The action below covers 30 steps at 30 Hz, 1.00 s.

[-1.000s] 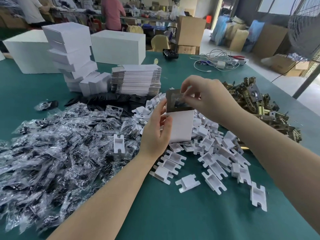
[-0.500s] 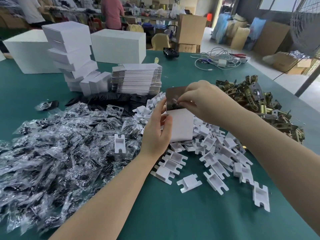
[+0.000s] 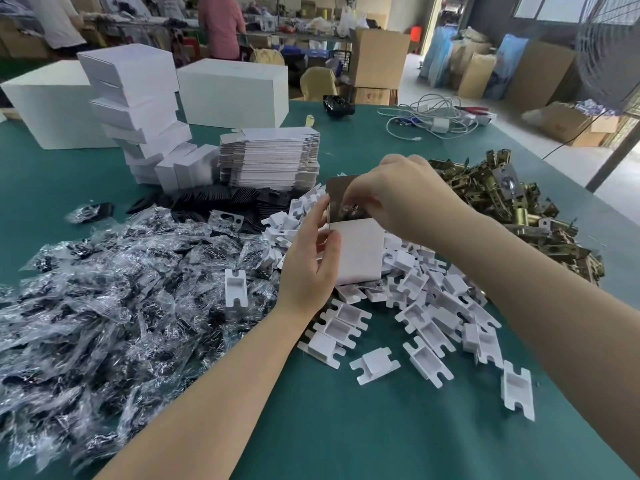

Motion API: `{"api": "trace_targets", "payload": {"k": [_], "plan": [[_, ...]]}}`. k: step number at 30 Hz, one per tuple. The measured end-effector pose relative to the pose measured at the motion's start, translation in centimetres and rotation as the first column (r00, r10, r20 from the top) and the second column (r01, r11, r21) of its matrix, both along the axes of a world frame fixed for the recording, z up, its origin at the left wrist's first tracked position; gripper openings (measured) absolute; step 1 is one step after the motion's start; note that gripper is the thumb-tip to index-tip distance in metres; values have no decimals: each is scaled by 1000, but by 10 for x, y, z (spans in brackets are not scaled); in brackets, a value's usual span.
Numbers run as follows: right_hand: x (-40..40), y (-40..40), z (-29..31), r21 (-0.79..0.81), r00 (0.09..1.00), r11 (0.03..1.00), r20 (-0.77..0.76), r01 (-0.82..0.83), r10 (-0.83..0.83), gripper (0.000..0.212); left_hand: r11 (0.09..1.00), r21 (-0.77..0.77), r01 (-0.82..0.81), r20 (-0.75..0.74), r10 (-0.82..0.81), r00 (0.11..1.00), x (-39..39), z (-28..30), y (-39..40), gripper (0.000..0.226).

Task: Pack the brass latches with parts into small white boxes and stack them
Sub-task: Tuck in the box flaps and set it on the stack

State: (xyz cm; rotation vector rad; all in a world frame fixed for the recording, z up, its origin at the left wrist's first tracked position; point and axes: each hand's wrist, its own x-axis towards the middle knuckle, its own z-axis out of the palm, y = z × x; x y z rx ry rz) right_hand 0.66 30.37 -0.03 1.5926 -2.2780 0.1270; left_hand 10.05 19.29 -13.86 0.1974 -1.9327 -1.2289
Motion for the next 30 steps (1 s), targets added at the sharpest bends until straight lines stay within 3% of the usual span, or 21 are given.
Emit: {"api": "trace_targets", "payload": {"k": [4, 13, 20, 26, 30], "plan": [[-1, -3, -1, -41, 1000, 999, -25, 14, -15, 28, 1000, 0, -4, 2, 4, 1000, -1, -1, -1, 50], [-4, -2, -4, -1, 995, 999, 90, -35, 35, 20, 1000, 3, 1, 6, -1, 1000, -1, -2, -2, 50], [-15, -7, 15, 224, 984, 974, 176, -23, -17, 14, 1000, -8, -7, -19, 7, 1000, -1, -3, -1, 48], [-7, -12, 12, 210, 998, 977, 48, -37, 28, 13, 999, -21, -26, -4, 26, 1000, -1, -4, -2, 48], [-1, -15, 14, 181, 998, 983, 63, -2, -10, 15, 999, -28, -34, -2, 34, 999, -1, -5, -3, 48]]}}
